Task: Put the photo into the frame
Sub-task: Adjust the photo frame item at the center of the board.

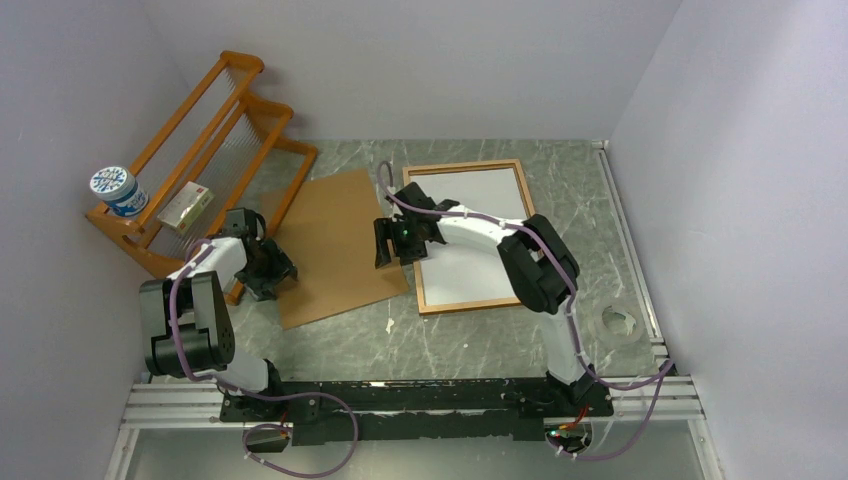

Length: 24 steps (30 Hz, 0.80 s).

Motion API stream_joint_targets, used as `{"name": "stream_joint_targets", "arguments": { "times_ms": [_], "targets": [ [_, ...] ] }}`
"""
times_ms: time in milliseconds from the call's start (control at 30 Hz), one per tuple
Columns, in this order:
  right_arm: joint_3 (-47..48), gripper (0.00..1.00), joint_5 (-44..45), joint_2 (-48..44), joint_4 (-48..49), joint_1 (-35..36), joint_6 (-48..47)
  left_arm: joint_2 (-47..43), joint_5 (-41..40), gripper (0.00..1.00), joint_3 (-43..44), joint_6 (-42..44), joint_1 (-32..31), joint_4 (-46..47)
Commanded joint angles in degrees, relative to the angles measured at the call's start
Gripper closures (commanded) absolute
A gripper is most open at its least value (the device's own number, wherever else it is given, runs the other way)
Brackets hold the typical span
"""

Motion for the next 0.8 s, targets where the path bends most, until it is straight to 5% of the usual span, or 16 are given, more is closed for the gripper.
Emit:
{"name": "stream_joint_targets", "arguments": {
  "times_ms": [0,500,767],
  "targets": [
    [-7.5,0.28,-14.2,-4.5,9.5,0.7,4.6,2.1,6.5,0.33,0.6,-0.1,-3.2,3.9],
    [-17.7,0.29,-24.3,-17.1,28.4,-1.1,14.9,3.8,8.2,0.34,1.5,1.1,-6.2,3.1],
    [-22.7,0.3,-21.3,-22.7,28.2,-2.8,15.5,3.9,11.1,0.35,1.6,0.0,-9.2,4.9]
  ]
}}
